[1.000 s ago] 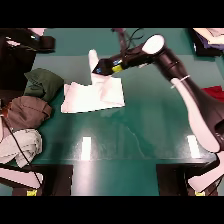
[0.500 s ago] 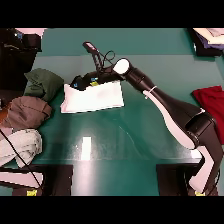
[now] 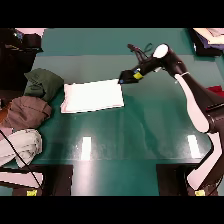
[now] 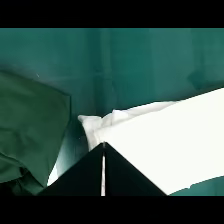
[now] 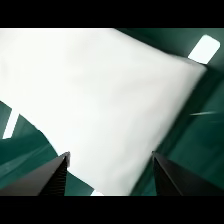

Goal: Fold the shirts.

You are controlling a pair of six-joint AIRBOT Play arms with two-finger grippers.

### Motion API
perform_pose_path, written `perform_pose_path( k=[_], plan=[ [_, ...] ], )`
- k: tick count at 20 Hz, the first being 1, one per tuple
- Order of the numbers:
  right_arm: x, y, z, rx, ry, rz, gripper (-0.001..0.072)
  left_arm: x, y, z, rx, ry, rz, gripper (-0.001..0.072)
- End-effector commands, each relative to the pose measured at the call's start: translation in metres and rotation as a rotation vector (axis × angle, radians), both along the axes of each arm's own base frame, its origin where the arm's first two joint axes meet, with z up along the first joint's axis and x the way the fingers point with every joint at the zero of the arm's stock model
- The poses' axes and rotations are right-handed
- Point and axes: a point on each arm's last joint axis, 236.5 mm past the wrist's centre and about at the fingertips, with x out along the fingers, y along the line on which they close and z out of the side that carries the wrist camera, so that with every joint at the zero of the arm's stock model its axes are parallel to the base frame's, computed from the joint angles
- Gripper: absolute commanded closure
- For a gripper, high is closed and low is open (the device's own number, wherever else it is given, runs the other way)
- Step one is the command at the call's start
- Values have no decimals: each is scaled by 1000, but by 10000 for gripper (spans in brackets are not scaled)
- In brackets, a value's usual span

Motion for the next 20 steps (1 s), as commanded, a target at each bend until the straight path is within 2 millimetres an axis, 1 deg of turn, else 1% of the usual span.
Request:
perform_pose_path(
  k=[1, 2, 3, 5, 7, 9, 12, 13, 14, 15, 16, 17, 18, 19, 20],
  plan=[
    [-6, -42, -42, 29, 179, -136, 111, 0, -5, -1, -12, -3, -24, 677],
    [-9, -40, -53, 43, 206, -165, 111, -1, -6, -5, -14, 7, -25, 677],
    [-10, -35, -60, 68, 221, -194, 111, -1, -7, -9, -19, 19, -27, 677],
    [-6, -16, -68, 131, 215, -242, 111, -3, -8, -17, -23, 43, -29, 677],
    [-6, 5, -71, 160, 182, -241, 111, -4, -10, -18, -31, 45, -32, 677],
    [-10, 28, -75, 173, 181, -221, 112, -4, -12, -17, -40, 43, -36, 677],
    [-15, 71, -73, 244, 215, -177, 121, -4, -12, -17, -40, 44, -37, 677],
    [-15, 84, -71, 257, 208, -160, 163, -4, -12, -18, -40, 47, -38, 677],
    [-15, 93, -69, 260, 194, -141, 271, -5, -12, -18, -40, 50, -38, 677],
    [-15, 102, -63, 267, 158, -107, 429, -6, -12, -18, -39, 52, -39, 677],
    [-14, 107, -56, 274, 113, -69, 609, -6, -12, -19, -39, 55, -39, 677],
    [-13, 110, -47, 280, 72, -31, 692, -7, -12, -19, -38, 60, -41, 677],
    [-11, 109, -38, 277, 43, -3, 693, -8, -12, -20, -37, 64, -44, 677],
    [-8, 102, -27, 266, 19, 20, 694, -9, -12, -21, -32, 66, -51, 678],
    [-4, 88, -16, 243, -8, 35, 694, -10, -13, -21, -28, 70, -59, 677]
  ],
)
